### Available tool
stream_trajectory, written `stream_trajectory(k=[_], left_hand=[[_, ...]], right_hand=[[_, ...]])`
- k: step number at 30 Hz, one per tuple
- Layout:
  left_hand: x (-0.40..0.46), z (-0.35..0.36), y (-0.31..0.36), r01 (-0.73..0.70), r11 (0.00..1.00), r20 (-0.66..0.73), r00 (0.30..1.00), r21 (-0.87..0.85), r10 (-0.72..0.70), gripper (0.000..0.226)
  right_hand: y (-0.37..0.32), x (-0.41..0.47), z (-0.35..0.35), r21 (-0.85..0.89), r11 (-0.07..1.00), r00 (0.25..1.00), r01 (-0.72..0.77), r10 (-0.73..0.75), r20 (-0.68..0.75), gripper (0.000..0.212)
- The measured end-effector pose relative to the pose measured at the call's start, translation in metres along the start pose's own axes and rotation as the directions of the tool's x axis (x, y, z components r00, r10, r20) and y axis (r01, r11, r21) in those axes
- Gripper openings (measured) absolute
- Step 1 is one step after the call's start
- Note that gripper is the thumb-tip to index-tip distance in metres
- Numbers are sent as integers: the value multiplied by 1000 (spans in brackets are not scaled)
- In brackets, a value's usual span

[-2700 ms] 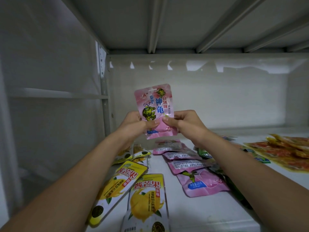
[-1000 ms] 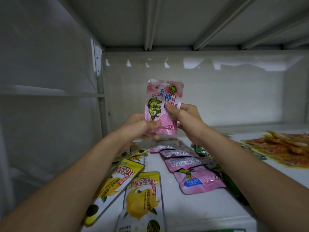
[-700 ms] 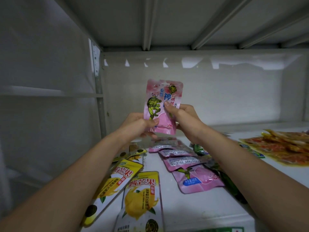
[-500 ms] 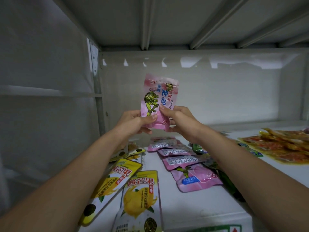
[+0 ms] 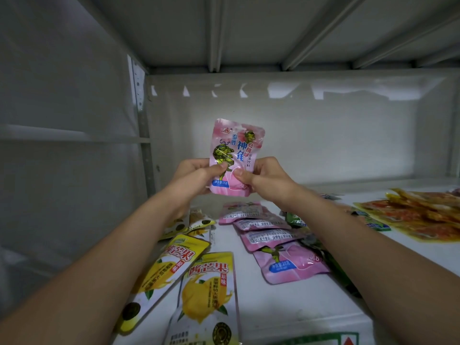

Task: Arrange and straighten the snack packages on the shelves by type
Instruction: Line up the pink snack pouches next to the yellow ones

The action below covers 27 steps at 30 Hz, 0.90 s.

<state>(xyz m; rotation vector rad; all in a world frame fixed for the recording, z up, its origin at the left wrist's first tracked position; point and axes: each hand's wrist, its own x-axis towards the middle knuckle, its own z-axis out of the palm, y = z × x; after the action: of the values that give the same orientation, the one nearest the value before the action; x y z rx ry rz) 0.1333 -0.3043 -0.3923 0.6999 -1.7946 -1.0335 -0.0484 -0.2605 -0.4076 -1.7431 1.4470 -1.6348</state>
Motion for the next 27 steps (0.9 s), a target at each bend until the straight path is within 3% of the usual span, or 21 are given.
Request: stream_trajectory(k=[5, 8, 12, 14, 15, 19, 27], left_hand=[[3, -2, -3, 23, 1000, -20, 1000, 8, -23, 28], [1, -2, -2, 43, 999, 25, 999, -14, -43, 17], [-1, -2, -1, -16, 998, 19, 1000, -60, 17, 17], [0, -2, 0, -44, 997, -12, 999, -65, 43, 19], [0, -3, 0, -55, 997, -24, 998, -50, 54, 23], [-1, -4, -1, -64, 998, -4, 998, -20, 64, 20], [1, -3, -2, 11, 999, 23, 1000, 45, -12, 26]], right_hand=[[-7, -3, -3, 57, 998, 1000, 7, -7, 3, 9], [-10, -5, -2, 94, 996, 1000, -8, 7, 12, 20], [-10, -6, -1, 154, 988, 1000, -31, 31, 2, 19], [-11, -6, 0, 172, 983, 998, -63, 58, 30, 37], [-10, -6, 1, 157, 984, 996, -80, 74, 46, 44], [-7, -3, 2, 107, 990, 994, -94, 87, 62, 32], [-2, 0, 2, -4, 999, 999, -47, 47, 6, 49]])
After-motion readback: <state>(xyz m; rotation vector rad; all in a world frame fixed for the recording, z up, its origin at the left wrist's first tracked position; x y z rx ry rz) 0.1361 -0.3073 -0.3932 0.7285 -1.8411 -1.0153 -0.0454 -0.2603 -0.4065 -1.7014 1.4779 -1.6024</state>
